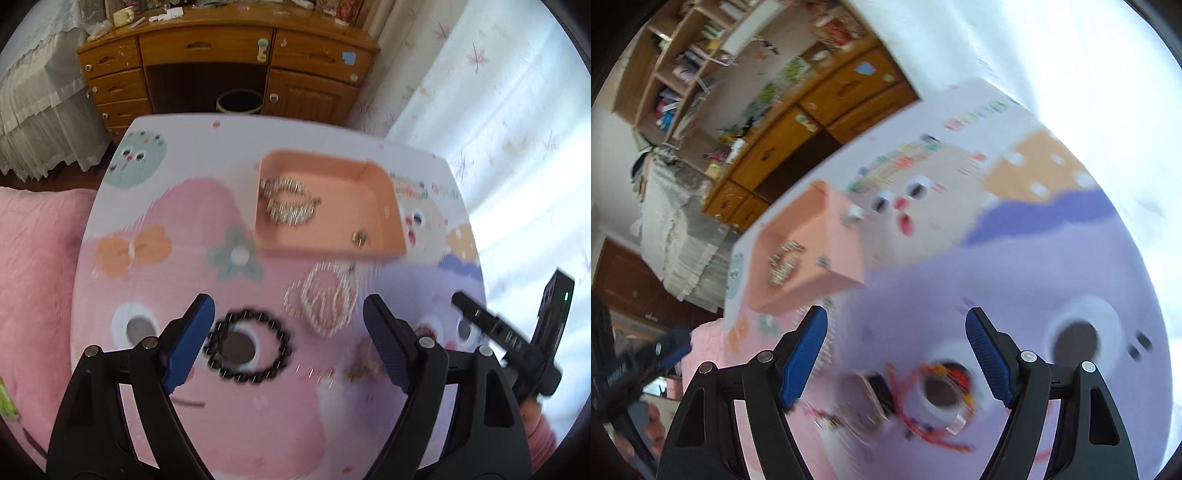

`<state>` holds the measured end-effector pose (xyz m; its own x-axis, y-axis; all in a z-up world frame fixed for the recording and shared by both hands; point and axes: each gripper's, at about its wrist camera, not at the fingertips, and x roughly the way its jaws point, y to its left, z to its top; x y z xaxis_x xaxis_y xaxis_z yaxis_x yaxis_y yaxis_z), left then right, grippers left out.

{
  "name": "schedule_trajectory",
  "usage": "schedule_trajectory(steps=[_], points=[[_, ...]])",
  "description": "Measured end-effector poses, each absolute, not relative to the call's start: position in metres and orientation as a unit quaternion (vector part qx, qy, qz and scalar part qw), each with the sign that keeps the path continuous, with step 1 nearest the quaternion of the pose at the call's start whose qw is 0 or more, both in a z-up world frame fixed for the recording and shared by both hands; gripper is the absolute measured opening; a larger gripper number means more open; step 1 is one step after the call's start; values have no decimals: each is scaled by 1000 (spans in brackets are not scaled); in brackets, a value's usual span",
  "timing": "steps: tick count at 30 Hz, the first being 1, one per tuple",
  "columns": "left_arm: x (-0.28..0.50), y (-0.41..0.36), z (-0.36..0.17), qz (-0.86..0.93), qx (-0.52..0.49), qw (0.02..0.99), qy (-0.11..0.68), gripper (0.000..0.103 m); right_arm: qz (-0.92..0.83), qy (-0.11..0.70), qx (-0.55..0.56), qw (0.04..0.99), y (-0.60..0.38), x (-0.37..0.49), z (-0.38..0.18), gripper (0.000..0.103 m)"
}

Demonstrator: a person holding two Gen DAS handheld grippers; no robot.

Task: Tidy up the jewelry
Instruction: 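Grasp the white watch with the right tool while the left tool grasps the black bead bracelet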

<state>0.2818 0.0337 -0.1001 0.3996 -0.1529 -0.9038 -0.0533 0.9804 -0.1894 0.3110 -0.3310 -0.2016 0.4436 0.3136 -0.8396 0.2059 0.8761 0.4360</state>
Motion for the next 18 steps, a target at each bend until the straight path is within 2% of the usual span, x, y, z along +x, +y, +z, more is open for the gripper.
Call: schedule_trajectory(steps=[8, 18], points=[[208, 40, -129, -26, -54, 789, 611, 81, -26, 557, 272, 784, -360, 249, -219, 79], [210, 34, -152, -34, 18, 781, 623, 81, -90, 569, 371, 728, -364, 188, -231, 79]])
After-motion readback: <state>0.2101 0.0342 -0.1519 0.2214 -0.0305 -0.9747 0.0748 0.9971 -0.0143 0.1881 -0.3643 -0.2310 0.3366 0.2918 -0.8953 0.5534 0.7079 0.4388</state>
